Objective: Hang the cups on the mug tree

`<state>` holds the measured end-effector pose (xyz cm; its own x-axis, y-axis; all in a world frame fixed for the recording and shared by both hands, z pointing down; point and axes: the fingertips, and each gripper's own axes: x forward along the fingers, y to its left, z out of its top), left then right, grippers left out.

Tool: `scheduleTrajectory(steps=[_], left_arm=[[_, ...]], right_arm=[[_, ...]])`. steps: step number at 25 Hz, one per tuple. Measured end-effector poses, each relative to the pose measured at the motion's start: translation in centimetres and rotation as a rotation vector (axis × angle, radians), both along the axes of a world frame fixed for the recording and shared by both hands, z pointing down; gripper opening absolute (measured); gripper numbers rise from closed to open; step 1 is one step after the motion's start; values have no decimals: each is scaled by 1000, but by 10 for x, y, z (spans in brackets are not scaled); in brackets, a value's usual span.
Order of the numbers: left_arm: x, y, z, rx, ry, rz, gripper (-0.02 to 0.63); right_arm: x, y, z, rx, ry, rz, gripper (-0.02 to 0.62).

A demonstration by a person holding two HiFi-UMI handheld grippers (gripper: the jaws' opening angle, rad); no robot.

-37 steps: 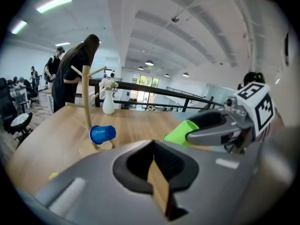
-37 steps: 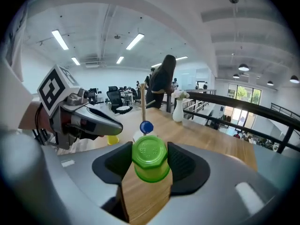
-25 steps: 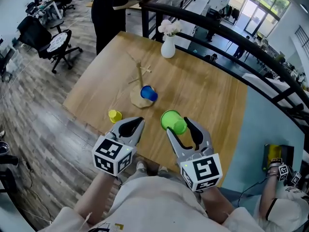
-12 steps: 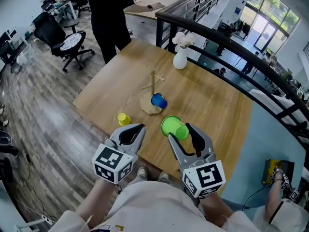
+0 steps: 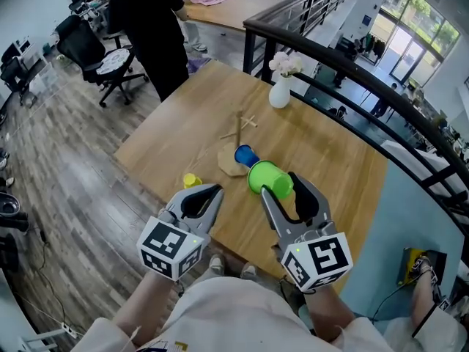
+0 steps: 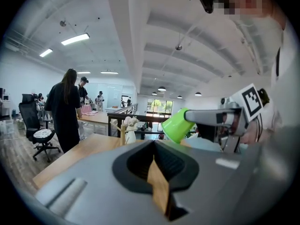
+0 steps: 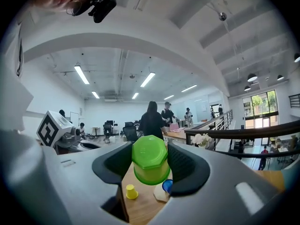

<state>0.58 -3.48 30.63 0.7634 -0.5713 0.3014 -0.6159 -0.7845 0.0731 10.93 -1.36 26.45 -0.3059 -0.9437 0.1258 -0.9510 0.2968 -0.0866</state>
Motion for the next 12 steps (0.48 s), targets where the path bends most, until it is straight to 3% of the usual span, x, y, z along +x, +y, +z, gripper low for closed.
scheduleTrajectory(steps=[12], left_arm=[[11, -40, -23, 49, 25, 21, 2]], right_arm=[[8, -56, -20, 67, 74, 27, 239]])
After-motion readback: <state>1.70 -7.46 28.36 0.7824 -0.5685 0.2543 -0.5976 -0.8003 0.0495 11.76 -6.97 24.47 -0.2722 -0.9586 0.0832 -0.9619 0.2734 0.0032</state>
